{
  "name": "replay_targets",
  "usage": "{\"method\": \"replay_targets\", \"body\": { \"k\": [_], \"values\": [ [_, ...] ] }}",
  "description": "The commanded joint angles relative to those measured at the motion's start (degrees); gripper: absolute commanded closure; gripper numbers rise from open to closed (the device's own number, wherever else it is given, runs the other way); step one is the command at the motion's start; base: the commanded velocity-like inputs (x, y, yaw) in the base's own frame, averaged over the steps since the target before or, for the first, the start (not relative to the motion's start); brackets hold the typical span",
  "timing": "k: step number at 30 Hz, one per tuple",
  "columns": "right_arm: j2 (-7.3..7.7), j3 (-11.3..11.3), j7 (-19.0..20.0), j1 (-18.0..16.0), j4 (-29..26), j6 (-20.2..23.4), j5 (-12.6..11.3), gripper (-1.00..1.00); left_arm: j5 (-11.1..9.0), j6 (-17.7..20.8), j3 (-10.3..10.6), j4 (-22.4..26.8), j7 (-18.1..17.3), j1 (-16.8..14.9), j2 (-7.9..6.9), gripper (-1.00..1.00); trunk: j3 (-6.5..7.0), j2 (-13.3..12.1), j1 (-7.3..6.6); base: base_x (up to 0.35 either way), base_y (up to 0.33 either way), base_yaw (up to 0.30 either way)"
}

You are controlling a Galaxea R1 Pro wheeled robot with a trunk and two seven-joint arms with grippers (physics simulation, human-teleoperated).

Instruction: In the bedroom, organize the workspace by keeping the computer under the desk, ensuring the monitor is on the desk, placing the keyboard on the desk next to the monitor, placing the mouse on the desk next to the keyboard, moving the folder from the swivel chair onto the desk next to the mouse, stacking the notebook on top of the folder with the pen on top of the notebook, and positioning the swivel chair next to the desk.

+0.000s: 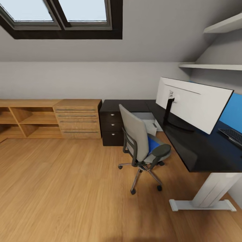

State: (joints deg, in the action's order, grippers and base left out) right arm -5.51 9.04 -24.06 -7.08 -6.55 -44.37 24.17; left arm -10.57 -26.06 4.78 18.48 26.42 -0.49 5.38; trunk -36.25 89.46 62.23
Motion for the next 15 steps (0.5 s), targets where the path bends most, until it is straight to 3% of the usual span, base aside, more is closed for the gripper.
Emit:
{"method": "replay_targets", "body": {
  "k": [1, 15],
  "values": [
    [-0.03, 0.41, -0.29, -0.04, 0.04, -0.1, 0.62, -1.0, -0.51, -0.22, 0.51, -0.02, 0.32, -0.04, -0.03, -1.0, -0.24, 0.44, 0.23, 0.054, 0.0, 0.0],
    [-0.12, 0.49, -0.47, -0.04, 0.13, -0.34, 0.56, -1.0, -0.53, -0.3, 0.49, 0.03, 0.32, -0.04, -0.11, -1.0, -2.75, 6.05, 3.3, 0.006, 0.0, 0.0]
  ]
}}
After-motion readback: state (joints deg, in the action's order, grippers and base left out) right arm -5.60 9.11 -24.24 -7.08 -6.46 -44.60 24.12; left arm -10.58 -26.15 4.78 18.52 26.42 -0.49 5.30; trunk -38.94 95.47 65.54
